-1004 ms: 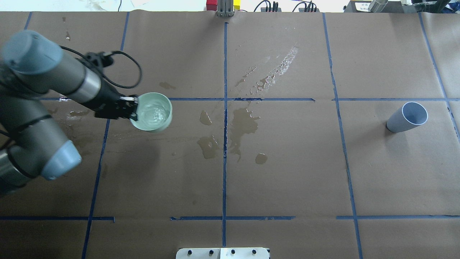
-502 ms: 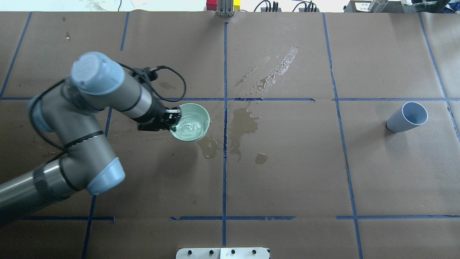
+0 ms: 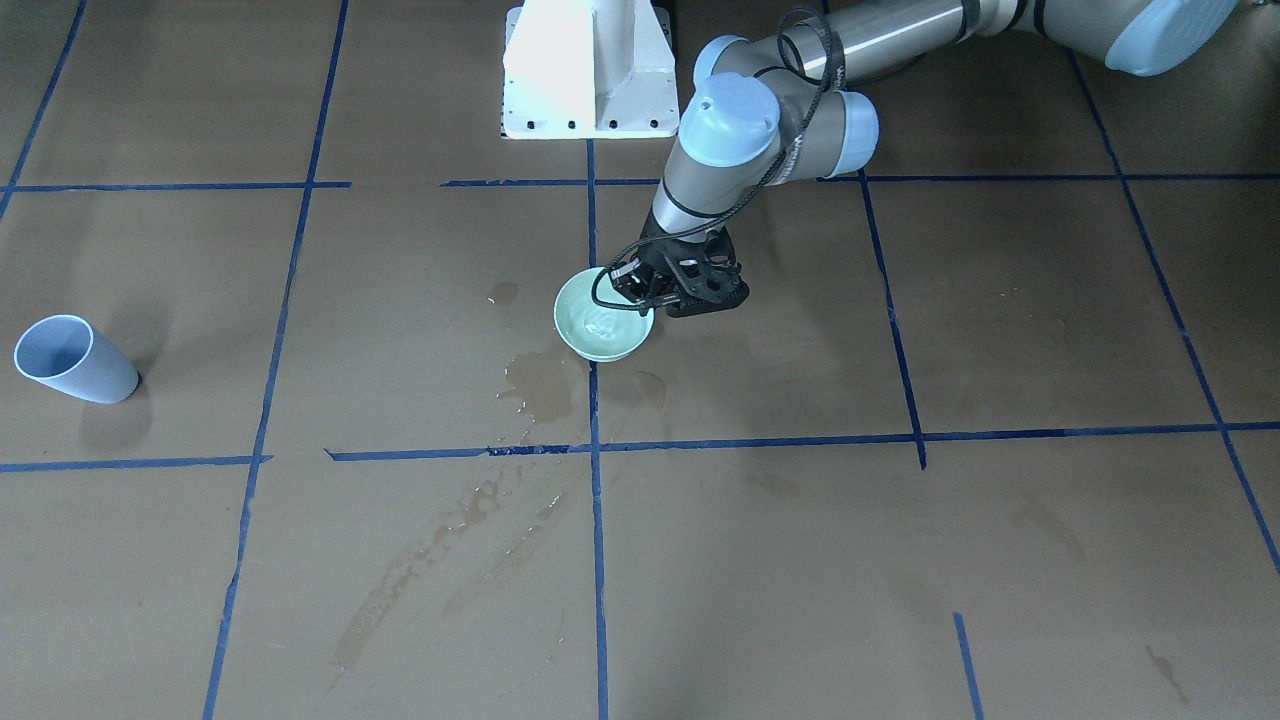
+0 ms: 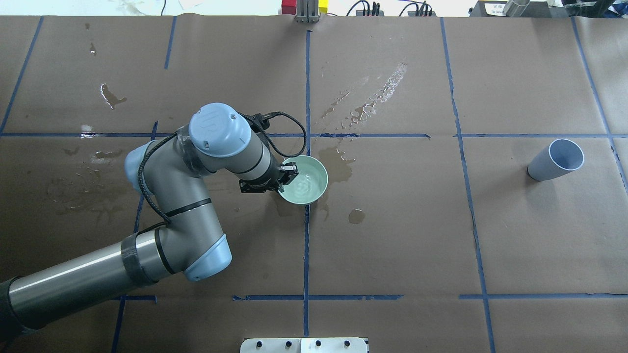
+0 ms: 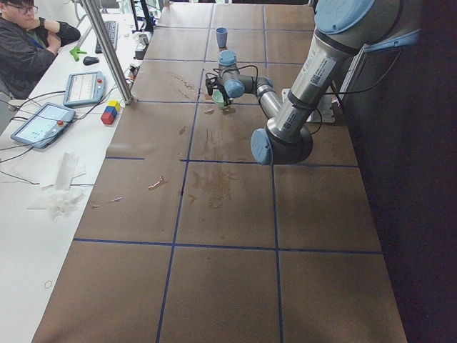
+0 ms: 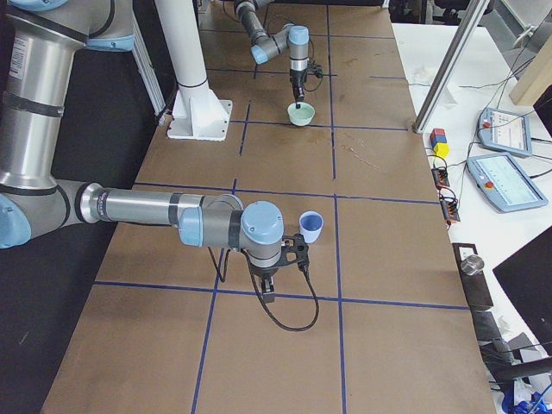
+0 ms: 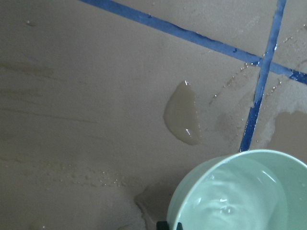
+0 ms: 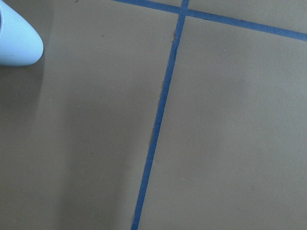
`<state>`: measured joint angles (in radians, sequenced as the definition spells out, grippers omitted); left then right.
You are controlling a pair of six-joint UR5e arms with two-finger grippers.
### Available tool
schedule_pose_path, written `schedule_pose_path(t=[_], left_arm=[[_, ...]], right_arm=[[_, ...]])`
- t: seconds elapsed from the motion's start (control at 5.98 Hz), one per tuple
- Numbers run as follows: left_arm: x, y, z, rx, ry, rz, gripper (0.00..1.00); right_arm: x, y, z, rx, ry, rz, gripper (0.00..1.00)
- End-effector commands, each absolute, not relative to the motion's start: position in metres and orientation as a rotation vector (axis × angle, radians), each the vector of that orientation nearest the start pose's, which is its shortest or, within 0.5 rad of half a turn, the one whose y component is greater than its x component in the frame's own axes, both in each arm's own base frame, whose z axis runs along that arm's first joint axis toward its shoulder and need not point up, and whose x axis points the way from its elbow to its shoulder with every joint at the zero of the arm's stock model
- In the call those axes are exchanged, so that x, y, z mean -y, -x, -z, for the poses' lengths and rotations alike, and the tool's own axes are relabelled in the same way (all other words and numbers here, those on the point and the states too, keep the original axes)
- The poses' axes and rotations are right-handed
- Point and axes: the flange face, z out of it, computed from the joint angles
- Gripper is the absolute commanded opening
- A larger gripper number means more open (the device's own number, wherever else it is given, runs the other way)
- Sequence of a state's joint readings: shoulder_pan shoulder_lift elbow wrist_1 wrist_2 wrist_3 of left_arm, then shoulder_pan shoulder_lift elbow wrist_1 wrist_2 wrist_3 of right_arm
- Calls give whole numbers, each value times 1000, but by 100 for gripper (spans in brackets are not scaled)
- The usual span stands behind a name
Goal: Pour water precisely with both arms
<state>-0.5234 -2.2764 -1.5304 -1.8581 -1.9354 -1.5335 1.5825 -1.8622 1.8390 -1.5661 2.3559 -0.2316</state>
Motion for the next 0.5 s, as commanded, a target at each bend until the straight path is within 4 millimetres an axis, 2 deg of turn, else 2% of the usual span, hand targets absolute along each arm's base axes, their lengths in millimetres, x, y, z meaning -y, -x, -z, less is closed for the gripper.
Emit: schedule_pose_path(t=[0.0, 0.33], left_arm=[[440, -584, -213, -996, 60, 261, 2], [437, -591, -220, -982, 68, 255, 8]], right_arm=[[367, -67, -652, 782, -77, 200, 100], [367, -67, -652, 782, -77, 200, 100]])
